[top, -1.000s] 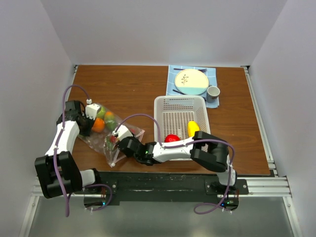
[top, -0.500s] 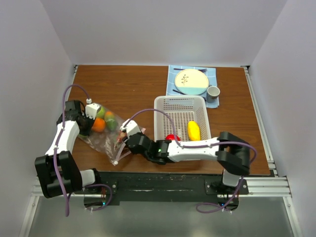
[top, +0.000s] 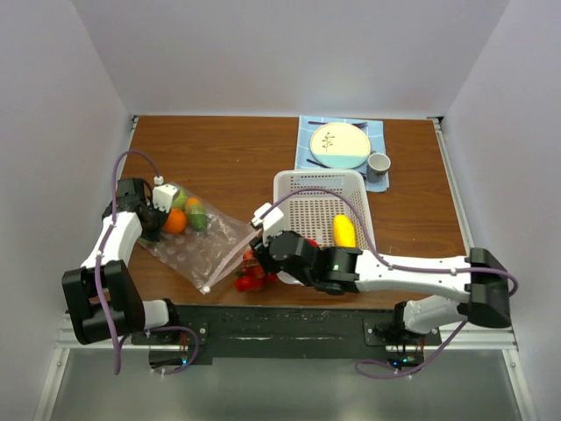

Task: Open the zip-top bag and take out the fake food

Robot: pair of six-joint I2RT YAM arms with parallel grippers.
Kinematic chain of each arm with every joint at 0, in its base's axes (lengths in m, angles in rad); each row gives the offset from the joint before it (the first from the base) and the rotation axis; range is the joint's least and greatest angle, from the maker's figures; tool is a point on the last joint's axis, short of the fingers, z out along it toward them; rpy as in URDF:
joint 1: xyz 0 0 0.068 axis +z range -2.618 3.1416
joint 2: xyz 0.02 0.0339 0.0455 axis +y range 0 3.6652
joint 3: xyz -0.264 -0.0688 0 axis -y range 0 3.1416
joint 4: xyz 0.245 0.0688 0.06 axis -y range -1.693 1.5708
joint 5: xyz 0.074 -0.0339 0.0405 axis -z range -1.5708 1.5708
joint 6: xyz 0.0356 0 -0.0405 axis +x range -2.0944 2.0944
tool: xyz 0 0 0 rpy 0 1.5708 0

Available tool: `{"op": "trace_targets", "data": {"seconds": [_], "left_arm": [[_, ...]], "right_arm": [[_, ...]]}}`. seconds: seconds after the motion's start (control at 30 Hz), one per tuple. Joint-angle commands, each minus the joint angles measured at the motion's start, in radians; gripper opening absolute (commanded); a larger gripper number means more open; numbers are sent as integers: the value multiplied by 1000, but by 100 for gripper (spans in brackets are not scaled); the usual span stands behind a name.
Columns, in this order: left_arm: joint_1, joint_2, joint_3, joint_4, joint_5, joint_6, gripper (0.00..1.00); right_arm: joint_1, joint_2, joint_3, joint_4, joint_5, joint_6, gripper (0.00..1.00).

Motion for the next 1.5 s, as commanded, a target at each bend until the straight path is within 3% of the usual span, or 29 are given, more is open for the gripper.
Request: {"op": "trace_targets", "data": {"seconds": [0.0,0.27,0.57,0.9,1.03,1.13,1.17,1.23,1.27,1.33,1.47], "left_arm": [[8,2,14,20,6,-13,0],[8,-9,14,5,9,-13,0],[8,-18,19,-6,22,-13,0],[8,-37,57,-90,112,-4,0],[8,-30,74,-123,129,5,7],[8,-47,84,-135,129,10,8],[7,-50,89,-136,128,11,9],[8,-63,106,-149,131,15,9],[8,-67,114,-153,134,15,12],[7,-75,149,-176,141,15,16],[8,-84,204,-190,135,10,33]], "right_arm": [[4,-105,81,-33,68,-47,0],[-57,-182,183,-67,216,-168,0],[-307,-174,128,-69,305,-153,0],[-440,11,97,-76,264,-56,0],[-466,97,124,-86,253,-42,5],[-472,136,146,-106,244,-42,43],[-472,137,152,-116,256,-35,74],[-470,125,161,-136,276,-16,92],[-470,119,166,-139,297,-15,98],[-469,79,166,-144,314,-25,99],[-441,-14,155,-127,293,-44,99]]}}
